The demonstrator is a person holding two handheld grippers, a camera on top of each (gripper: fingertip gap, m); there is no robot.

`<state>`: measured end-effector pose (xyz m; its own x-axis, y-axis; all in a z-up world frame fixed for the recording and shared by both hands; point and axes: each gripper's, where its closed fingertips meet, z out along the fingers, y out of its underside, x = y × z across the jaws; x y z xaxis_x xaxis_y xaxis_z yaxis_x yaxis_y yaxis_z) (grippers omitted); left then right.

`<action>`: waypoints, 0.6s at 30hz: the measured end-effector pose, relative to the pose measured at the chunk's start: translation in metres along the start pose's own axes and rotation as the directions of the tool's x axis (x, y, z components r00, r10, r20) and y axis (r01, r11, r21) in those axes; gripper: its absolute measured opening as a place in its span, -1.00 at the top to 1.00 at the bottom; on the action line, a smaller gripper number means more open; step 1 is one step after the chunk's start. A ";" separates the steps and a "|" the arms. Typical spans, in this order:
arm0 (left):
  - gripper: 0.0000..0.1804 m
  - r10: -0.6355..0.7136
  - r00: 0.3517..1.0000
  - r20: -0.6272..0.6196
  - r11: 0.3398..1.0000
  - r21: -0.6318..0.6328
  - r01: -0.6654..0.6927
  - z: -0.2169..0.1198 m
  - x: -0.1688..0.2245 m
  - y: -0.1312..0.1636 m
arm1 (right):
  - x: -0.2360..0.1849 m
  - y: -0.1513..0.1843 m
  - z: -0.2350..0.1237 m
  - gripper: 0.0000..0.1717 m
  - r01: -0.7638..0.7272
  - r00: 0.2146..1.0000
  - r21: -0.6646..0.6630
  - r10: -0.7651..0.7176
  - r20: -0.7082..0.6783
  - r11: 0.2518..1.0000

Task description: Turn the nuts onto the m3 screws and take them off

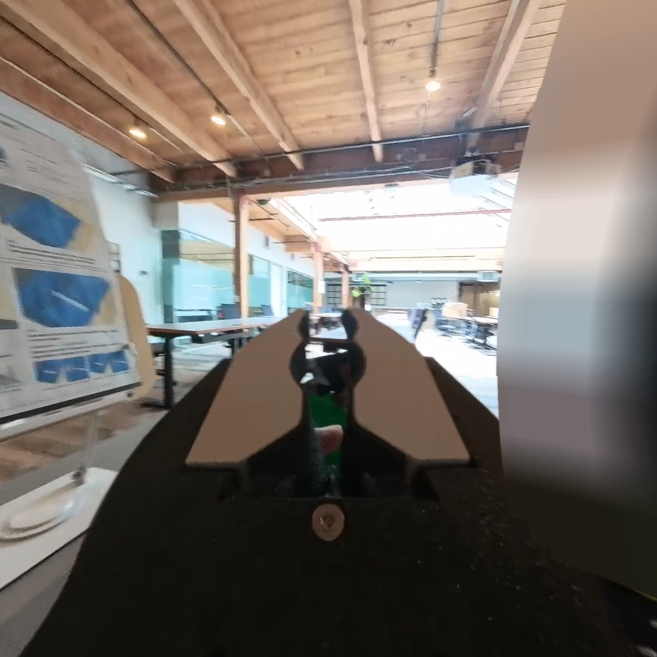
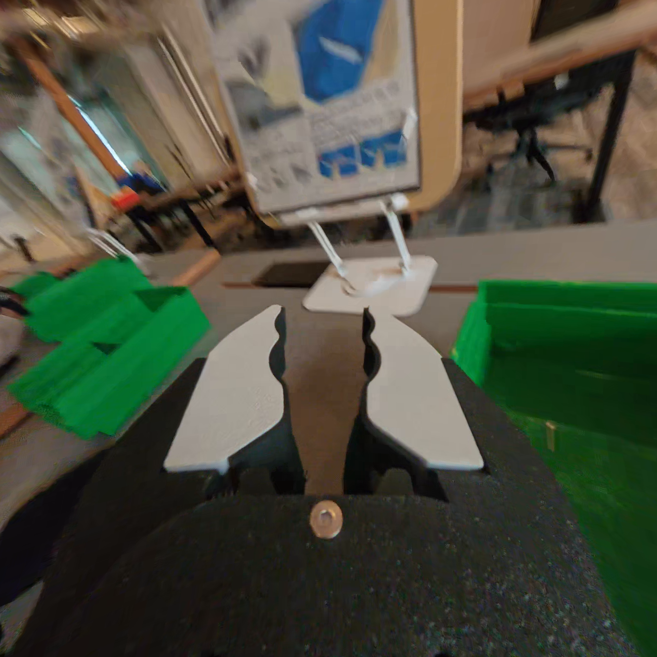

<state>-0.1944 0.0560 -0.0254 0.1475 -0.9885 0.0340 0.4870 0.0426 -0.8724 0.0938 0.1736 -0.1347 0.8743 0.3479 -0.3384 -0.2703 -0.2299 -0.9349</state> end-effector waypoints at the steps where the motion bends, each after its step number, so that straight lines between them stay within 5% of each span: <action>1: 0.97 0.004 0.999 0.042 1.000 0.007 -0.004 -0.002 -0.002 -0.003 | -0.014 -0.006 -0.007 0.58 0.002 0.999 0.073 -0.005 0.043 0.997; 6: 0.99 -0.053 0.961 0.272 0.998 -0.015 0.059 -0.012 -0.032 0.012 | -0.048 -0.013 -0.032 0.66 -0.014 0.995 0.268 -0.011 0.094 0.963; 13: 0.98 -0.367 0.857 0.363 0.912 -0.042 0.408 0.015 -0.084 0.040 | -0.082 0.020 -0.018 0.66 0.049 0.981 0.182 -0.082 0.177 0.982; 18: 0.97 -0.162 0.896 0.414 0.944 -0.199 0.263 0.050 -0.116 0.013 | -0.092 0.035 -0.004 0.66 0.034 0.978 0.115 -0.056 0.200 0.993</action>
<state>-0.1626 0.1789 -0.0166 0.4097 -0.8321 0.3739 0.3274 -0.2484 -0.9116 0.0054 0.1300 -0.1360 0.7896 0.5354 -0.2997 -0.2851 -0.1124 -0.9519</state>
